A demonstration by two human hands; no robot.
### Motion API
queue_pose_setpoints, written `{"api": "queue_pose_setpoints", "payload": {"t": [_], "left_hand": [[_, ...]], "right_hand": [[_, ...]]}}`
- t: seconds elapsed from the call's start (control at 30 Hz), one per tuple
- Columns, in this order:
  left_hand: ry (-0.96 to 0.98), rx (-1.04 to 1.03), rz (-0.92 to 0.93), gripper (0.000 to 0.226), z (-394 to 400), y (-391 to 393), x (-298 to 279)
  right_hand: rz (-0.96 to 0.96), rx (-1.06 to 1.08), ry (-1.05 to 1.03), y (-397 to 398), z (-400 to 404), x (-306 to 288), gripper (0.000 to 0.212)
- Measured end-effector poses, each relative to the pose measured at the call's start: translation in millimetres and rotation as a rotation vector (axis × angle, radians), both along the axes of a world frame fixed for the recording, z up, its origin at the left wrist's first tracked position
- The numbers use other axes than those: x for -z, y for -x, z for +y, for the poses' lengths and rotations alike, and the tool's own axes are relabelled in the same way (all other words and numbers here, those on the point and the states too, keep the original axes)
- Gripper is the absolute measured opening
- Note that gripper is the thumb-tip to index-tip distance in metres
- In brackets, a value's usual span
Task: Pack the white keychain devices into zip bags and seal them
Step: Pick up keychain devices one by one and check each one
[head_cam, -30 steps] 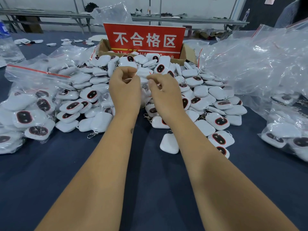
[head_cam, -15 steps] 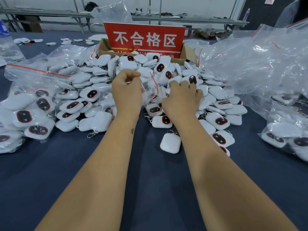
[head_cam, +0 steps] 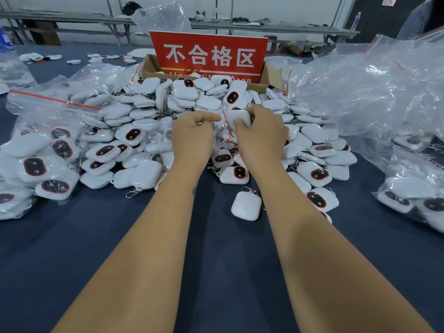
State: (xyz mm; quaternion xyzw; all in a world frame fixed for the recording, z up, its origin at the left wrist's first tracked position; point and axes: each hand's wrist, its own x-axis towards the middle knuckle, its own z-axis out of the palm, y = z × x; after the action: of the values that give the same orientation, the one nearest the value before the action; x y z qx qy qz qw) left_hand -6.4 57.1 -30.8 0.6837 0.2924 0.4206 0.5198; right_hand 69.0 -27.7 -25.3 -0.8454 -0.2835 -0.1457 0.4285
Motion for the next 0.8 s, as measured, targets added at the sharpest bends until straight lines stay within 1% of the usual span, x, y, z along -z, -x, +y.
{"api": "queue_pose_setpoints", "payload": {"t": [0.07,0.13,0.23,0.27,0.33,0.37,0.43,0.47,0.5,0.53,0.6,0.7,0.8], "left_hand": [[-0.009,0.004,0.0,0.044,-2.2,1.1,-0.8],[-0.012,0.025,-0.004,0.043,-3.8,2.5,-1.9],[-0.006,0.056,-0.01,0.042,-4.8,5.0,-3.2],[-0.001,0.063,-0.006,0.038,-5.1,5.3,-3.2],[0.031,0.058,-0.011,0.023,-6.4,5.5,-4.1],[0.057,0.049,-0.019,0.02,-6.9,5.4,-4.7],[0.134,0.036,-0.034,0.019,-7.2,4.8,-5.7],[0.175,0.036,-0.04,0.022,-7.1,4.6,-6.3],[0.203,0.036,-0.042,0.025,-6.7,4.6,-6.5],[0.208,0.035,-0.045,0.023,-6.6,4.5,-6.5],[0.162,0.035,-0.04,0.016,-7.4,4.4,-6.4],[0.066,0.043,-0.016,0.018,-6.6,5.1,-4.4],[0.048,0.038,-0.019,0.018,-4.7,4.4,-2.8]], "right_hand": [[0.031,-0.097,-0.118,4.6,0.9,-2.3,0.018],[0.086,-0.189,-0.211,11.7,1.6,-3.0,0.016],[0.098,-0.285,-0.238,17.3,3.7,-2.4,0.017],[0.105,-0.31,-0.242,17.9,4.2,-2.7,0.019],[0.14,-0.354,-0.268,19.4,4.7,-2.4,0.027],[0.164,-0.371,-0.293,20.8,4.8,-2.5,0.029],[0.198,-0.383,-0.356,23.5,5.9,-2.8,0.026],[0.205,-0.377,-0.385,24.2,6.6,-3.3,0.023],[0.214,-0.368,-0.406,24.0,7.8,-4.2,0.023],[0.231,-0.362,-0.417,23.3,8.7,-5.1,0.028],[0.291,-0.355,-0.423,21.0,9.9,-5.5,0.037],[0.337,-0.322,-0.432,18.1,8.9,-5.7,0.028],[0.383,-0.338,-0.457,18.9,5.4,-5.9,0.024]]}}
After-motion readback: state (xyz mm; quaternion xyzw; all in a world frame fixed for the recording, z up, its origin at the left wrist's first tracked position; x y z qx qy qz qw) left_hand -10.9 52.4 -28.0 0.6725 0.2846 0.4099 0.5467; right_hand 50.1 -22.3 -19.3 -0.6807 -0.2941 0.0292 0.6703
